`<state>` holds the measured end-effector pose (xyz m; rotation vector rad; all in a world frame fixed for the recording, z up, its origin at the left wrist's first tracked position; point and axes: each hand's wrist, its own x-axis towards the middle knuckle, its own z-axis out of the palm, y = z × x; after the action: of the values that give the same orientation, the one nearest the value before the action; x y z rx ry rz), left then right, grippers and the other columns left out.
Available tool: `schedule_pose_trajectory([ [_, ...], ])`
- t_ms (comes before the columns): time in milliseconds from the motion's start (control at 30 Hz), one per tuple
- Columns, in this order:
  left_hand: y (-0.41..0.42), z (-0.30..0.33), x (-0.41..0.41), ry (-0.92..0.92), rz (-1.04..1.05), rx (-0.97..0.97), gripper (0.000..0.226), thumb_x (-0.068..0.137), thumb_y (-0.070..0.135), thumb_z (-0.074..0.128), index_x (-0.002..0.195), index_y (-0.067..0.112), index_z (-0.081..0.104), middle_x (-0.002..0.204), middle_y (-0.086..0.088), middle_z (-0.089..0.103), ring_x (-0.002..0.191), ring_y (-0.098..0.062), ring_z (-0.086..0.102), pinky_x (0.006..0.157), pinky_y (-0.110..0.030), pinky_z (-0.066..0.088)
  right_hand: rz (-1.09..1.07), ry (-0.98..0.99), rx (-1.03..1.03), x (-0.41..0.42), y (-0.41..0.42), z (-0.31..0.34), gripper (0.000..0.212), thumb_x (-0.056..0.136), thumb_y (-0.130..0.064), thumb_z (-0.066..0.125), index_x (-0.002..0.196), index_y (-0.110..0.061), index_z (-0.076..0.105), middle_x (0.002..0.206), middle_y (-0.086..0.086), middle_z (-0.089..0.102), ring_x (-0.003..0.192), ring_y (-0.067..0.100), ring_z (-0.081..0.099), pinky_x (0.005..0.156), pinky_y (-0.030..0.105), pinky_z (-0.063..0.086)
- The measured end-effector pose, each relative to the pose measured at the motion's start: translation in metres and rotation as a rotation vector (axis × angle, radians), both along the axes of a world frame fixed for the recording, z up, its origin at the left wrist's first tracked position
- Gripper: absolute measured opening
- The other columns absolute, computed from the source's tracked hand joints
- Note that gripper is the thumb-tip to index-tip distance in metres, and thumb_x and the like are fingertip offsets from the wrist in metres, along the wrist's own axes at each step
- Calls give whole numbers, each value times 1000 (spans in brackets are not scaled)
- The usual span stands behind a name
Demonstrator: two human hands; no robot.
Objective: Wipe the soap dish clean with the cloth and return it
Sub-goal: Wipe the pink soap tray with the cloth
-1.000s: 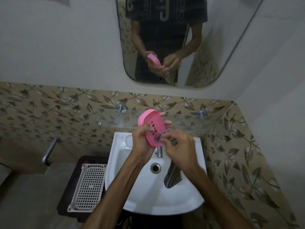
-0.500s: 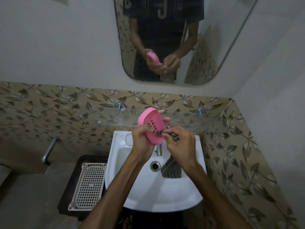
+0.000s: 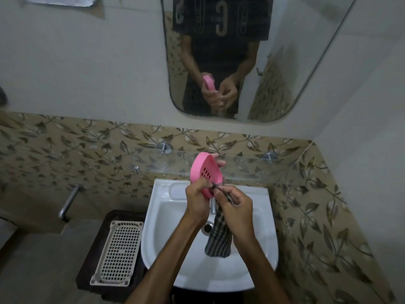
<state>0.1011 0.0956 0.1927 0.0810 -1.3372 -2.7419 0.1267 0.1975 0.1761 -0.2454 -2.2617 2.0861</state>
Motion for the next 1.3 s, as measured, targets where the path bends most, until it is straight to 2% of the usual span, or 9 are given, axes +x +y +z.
schedule_pose_trajectory([
  [167,-10,7,4,-55,-167,-144,62,71,19,59,131,4,62,136,-23,65,128,-33,59,108,-43,45,6,-85,-143,-3,7,-1,23,89,0,74,81,-21,81,78,15,75,67,16,68,59,18,57],
  [367,-31,24,1,-187,-389,-4,73,66,18,69,137,4,63,127,-25,63,114,-37,59,101,-53,46,42,311,454,-10,28,1,24,84,0,77,95,-21,78,93,-17,76,88,0,72,79,23,61],
  [467,-31,26,1,-197,-411,137,78,68,7,53,145,-1,55,142,-37,53,121,-42,48,108,-56,34,56,435,569,-11,31,9,22,84,-5,81,100,-19,79,101,-11,75,92,2,70,81,29,62],
  [567,-29,26,1,-140,-388,272,83,64,6,47,146,-5,52,149,-43,44,125,-45,45,111,-59,31,-17,498,667,-19,38,20,21,82,-14,85,100,-23,81,109,-1,65,90,7,62,75,18,57],
  [767,-18,22,-2,-78,-322,322,85,60,7,44,144,-3,56,146,-37,51,128,-45,43,102,-51,39,21,389,651,-12,21,23,17,83,-16,84,97,-23,79,88,-10,59,76,-7,53,68,3,43],
  [867,-15,26,-4,-38,-326,337,95,54,8,60,148,-6,49,146,-38,49,129,-46,40,117,-61,27,-37,361,640,-22,29,30,14,86,-19,82,99,-23,78,89,-5,61,74,1,57,68,15,48],
  [933,-14,30,-6,-32,-308,332,104,50,13,67,149,-6,46,143,-34,52,128,-44,38,108,-53,35,-23,377,646,-21,25,31,11,87,-20,80,97,-24,77,89,-5,61,75,6,58,67,17,49],
  [1000,-14,32,-8,-50,-282,324,105,49,14,67,150,-5,45,142,-33,52,127,-43,37,94,-44,38,56,387,656,-21,23,32,10,89,-23,78,99,-25,76,90,-8,60,77,1,57,69,16,50],
  [1300,-9,36,-12,-108,-232,337,97,58,13,47,153,-8,40,156,-44,31,128,-43,35,94,-43,37,118,356,666,-30,28,37,10,91,-24,76,100,-20,77,94,-6,75,83,8,66,78,34,60],
])
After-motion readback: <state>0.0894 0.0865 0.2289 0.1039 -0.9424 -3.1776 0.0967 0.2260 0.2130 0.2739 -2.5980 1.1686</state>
